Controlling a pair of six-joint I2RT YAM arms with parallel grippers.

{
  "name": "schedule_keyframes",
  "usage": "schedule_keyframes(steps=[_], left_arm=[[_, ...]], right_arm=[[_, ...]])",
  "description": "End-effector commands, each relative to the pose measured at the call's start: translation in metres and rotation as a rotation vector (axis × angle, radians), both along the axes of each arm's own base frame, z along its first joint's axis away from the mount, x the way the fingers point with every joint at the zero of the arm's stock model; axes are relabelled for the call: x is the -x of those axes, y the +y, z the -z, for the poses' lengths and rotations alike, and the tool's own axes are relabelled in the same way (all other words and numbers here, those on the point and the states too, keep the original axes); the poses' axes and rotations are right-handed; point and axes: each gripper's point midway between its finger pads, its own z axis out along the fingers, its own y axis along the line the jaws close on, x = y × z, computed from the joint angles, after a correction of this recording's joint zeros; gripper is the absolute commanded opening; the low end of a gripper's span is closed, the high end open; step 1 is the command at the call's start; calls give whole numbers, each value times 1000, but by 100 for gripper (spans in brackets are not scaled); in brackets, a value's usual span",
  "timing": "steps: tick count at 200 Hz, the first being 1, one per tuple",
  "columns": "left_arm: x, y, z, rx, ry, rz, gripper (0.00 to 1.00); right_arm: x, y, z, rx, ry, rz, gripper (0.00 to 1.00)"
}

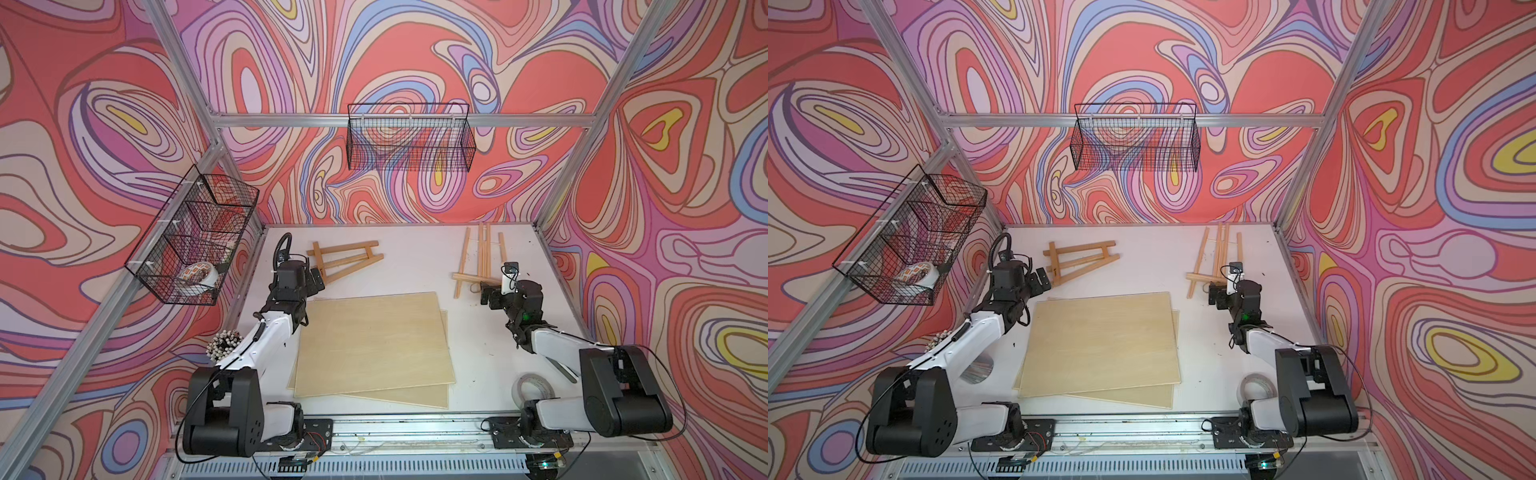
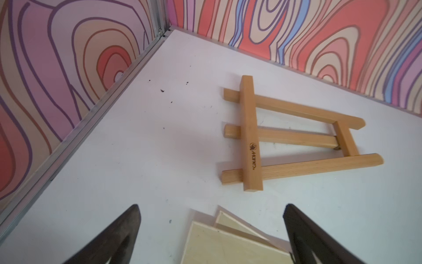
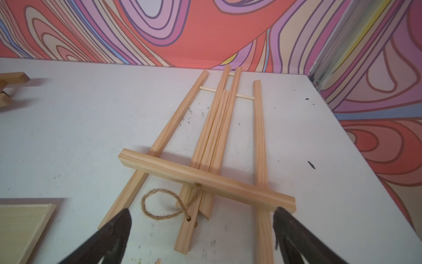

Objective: Disassemble the easel
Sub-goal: Reset both arms

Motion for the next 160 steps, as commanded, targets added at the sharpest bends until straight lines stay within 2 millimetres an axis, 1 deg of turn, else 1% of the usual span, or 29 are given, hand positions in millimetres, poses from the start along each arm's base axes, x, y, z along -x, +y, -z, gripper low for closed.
schedule_keyframes(steps=[1,13,29,41,58,77,86,91,96,98,110,126,151,160], left_arm=[[-7,15,4,-76,-33,-28,100],[-8,14,16,-89,-10,-10,100],[-15,-1,27,-62,36,84,100],[-17,-13,34,-25,7,143,100],[-16,-16,35,-25,7,161,100],[-14,-27,35,-30,-18,224,100],[-14,-34,35,-44,-27,251,100],[-13,-38,36,-54,-30,267,100],[-13,-42,37,-64,-34,285,100],[-13,-44,39,-68,-34,292,100],[-12,-50,43,-81,-51,315,100],[-10,-51,45,-104,-49,305,100],[-8,-61,43,-128,-74,351,100],[-7,-62,43,-127,-80,357,100]], right_arm=[[-1,5,-7,13,-113,-41,98],[0,6,-7,30,-115,-50,98],[3,4,-12,33,-156,-41,98],[5,3,-17,23,-203,-33,98],[6,9,-16,20,-197,-67,98],[9,14,-20,-22,-247,-84,98],[12,15,-18,-35,-284,-88,98],[13,13,-18,-35,-314,-79,98],[14,10,-11,-39,-313,-56,99],[14,8,-13,-43,-326,-43,98],[16,-1,-6,-49,-343,10,98],[15,6,-3,-40,-336,-36,98],[17,5,-1,-39,-331,-29,99],[17,5,-1,-39,-330,-29,98]])
